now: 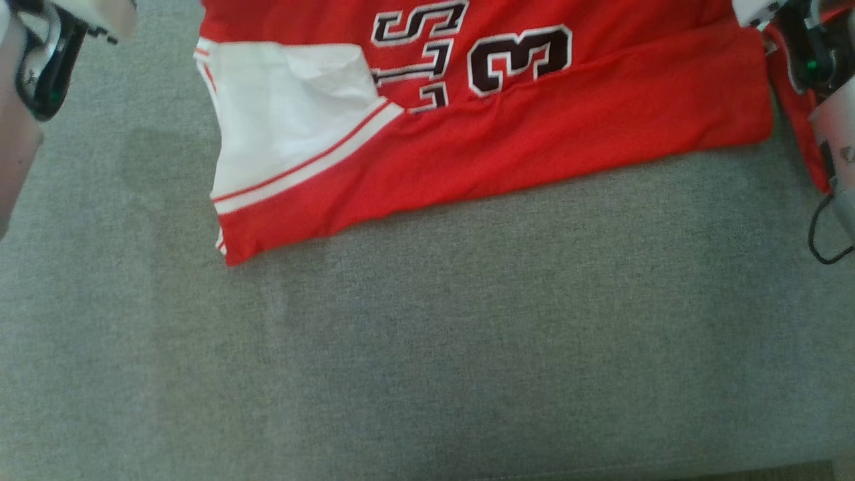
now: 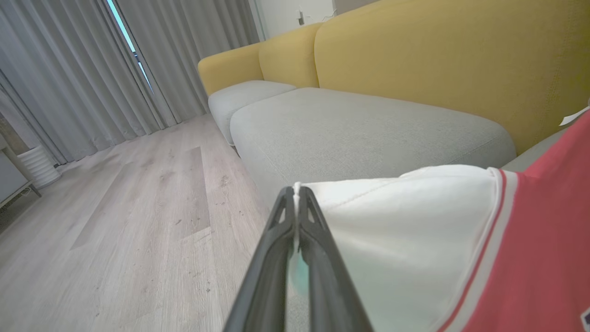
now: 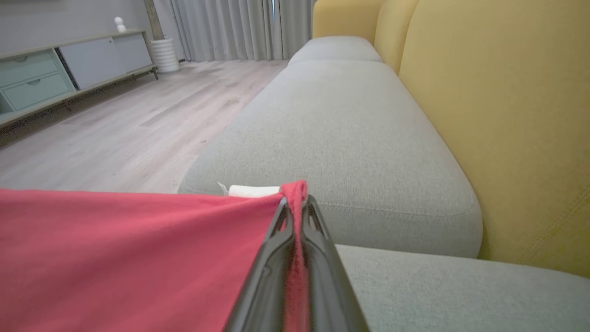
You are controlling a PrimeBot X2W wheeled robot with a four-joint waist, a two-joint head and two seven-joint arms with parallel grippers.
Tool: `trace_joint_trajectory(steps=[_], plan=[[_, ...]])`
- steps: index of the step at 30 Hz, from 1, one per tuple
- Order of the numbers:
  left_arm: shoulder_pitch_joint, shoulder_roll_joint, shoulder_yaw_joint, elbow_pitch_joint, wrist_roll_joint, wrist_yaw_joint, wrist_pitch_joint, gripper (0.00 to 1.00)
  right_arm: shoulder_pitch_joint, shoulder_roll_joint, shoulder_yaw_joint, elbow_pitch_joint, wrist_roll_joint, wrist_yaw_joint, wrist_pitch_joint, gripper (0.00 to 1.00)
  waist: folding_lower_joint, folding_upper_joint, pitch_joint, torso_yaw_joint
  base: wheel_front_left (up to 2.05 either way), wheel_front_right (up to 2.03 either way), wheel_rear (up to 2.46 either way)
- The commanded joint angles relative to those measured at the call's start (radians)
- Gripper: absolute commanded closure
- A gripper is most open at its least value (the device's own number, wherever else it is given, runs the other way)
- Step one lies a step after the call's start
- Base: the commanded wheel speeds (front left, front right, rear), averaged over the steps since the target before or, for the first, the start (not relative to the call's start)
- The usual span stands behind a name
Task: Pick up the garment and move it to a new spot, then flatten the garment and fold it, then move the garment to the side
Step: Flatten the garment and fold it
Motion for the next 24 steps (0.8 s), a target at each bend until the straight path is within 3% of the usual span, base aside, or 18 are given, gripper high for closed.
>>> trace_joint_trajectory(steps=[1,10,24], plan=[[-0.063,0.028,0.044,0.014,0.013,-0.005,-0.021,1.00,-0.021,-0.003,-0.003,-0.012,-0.003,-0.001,-0.038,1.00,-0.0003,0.0000,0.000,0.001,0.00,0.00,0.00],[0.013,0.002,-0.004,0.049,0.025,-0.039,-0.050,1.00,0.056,-0.038,0.073,0.007,0.048,-0.001,-0.104,1.00,-0.0003,0.0000,-0.061,0.028,0.00,0.00,0.00],[0.233,0.085,-0.145,-0.107,0.030,-0.047,-0.009,1.00,0.254,-0.217,0.312,-0.098,0.147,-0.001,-0.016,1.00,-0.0003,0.0000,-0.171,0.073,0.00,0.00,0.00]])
